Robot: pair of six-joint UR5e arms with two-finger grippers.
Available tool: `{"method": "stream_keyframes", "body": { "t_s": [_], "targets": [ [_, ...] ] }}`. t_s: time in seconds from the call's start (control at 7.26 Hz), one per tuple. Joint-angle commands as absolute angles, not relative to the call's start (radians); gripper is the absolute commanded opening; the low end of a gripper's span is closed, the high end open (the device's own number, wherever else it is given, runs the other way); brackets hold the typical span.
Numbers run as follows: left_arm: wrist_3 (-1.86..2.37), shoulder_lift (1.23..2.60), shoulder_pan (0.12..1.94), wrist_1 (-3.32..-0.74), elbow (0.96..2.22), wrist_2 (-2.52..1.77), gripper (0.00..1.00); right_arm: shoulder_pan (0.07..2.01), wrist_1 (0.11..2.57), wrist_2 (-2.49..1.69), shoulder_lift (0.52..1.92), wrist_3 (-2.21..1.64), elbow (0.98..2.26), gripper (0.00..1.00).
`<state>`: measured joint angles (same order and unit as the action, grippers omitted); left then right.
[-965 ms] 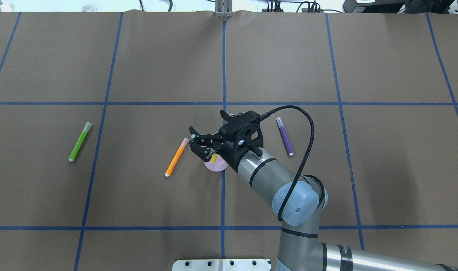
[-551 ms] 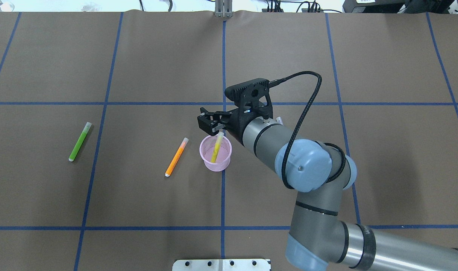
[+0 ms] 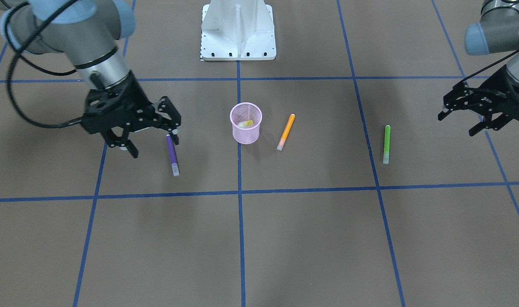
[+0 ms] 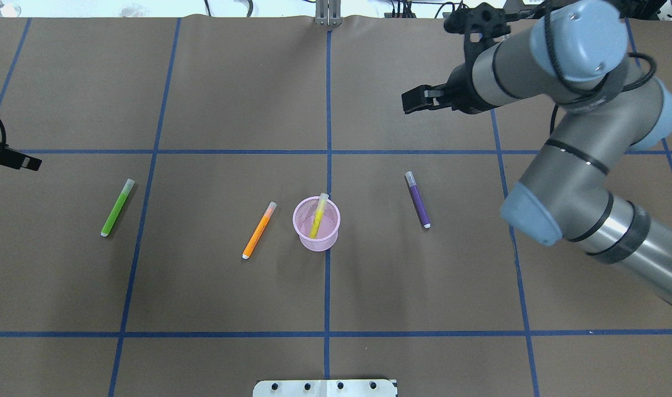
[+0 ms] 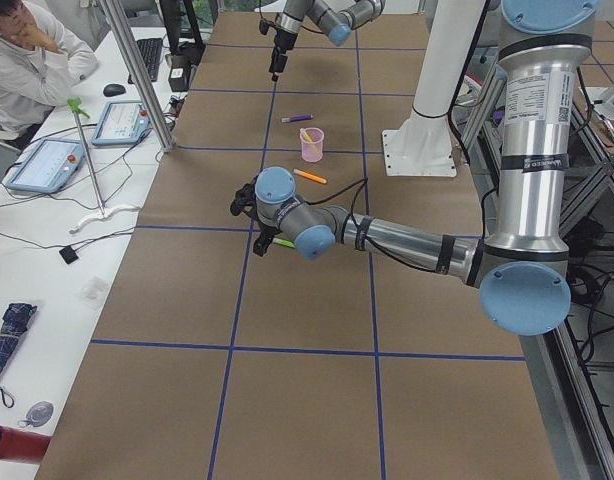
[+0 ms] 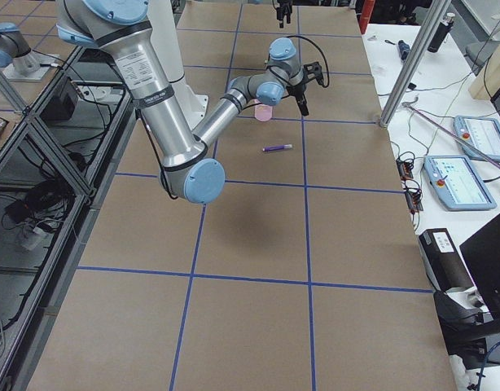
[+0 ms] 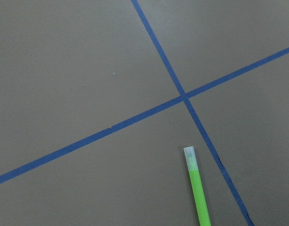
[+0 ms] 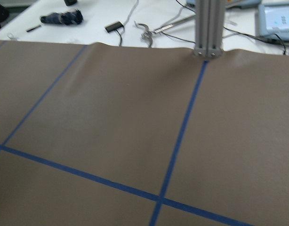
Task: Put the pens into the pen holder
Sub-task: 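Raise the right gripper away while the left gripper reaches the green marker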
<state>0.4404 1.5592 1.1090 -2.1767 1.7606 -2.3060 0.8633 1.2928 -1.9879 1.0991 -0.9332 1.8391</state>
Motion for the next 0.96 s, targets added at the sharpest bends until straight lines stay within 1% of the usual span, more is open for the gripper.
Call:
{"method": "stream_keyframes", "body": {
  "t_s": [0.0, 0.14, 0.41, 0.55, 0.69, 0.83],
  "targets": [
    [0.604, 1.592, 0.915, -2.181, 1.756, -2.111, 1.0, 1.001, 1.312, -2.149, 1.219, -0.788, 1.85, 0.99],
    [0.61, 1.607, 0.867, -2.178, 1.752, -2.068, 1.0, 1.044, 1.309, -2.169, 1.268, -0.732, 1.85, 0.99],
    [0.598, 1.638, 0.842, -2.177, 1.709, -2.042, 0.98, 1.094, 1.301, -2.184, 1.33, -0.599, 1.85, 0.99],
    [0.595, 1.673, 0.835, -2.177, 1.668, -2.031, 0.9, 1.101, 1.302, -2.19, 1.336, -0.574, 1.848, 0.99],
    [0.595, 1.702, 0.813, -2.177, 1.633, -2.025, 0.9, 1.109, 1.301, -2.192, 1.354, -0.552, 1.85, 0.99],
    [0.594, 1.719, 0.804, -2.177, 1.603, -2.005, 0.84, 1.114, 1.301, -2.192, 1.358, -0.546, 1.848, 0.99]
  ]
}}
